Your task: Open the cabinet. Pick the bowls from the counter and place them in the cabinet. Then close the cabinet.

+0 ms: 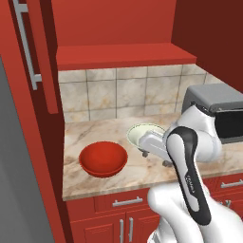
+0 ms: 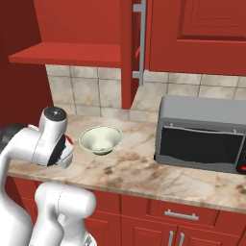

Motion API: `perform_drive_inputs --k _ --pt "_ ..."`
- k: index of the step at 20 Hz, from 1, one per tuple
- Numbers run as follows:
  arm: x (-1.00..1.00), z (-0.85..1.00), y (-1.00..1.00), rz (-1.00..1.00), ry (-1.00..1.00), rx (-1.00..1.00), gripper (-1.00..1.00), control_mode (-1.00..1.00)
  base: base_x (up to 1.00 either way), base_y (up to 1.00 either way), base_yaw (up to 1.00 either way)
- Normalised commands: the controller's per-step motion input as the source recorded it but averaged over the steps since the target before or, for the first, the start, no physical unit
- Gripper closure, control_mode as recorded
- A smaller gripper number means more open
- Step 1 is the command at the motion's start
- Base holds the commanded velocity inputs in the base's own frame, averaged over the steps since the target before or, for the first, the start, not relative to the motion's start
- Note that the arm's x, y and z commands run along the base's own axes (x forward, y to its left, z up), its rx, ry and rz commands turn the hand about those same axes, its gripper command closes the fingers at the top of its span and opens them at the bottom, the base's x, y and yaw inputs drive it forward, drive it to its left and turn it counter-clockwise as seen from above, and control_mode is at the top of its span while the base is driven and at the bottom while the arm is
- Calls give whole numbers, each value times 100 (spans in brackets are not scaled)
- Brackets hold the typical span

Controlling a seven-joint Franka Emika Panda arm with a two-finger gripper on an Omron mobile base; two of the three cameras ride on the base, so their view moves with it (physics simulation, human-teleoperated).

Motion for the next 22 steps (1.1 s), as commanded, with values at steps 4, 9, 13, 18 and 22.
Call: perform_drive_inputs --k 4,9,13,18,22 --pt "14 -23 12 -3 0 0 -100 -100 0 0 0" --pt "13 -26 15 -1 0 0 -100 -100 0 0 0" --pt "16 -24 10 -1 0 0 -100 -100 0 0 0" --pt "23 -25 12 -1 0 0 -100 -100 0 0 0" --pt "30 -23 11 -1 0 0 -100 -100 0 0 0"
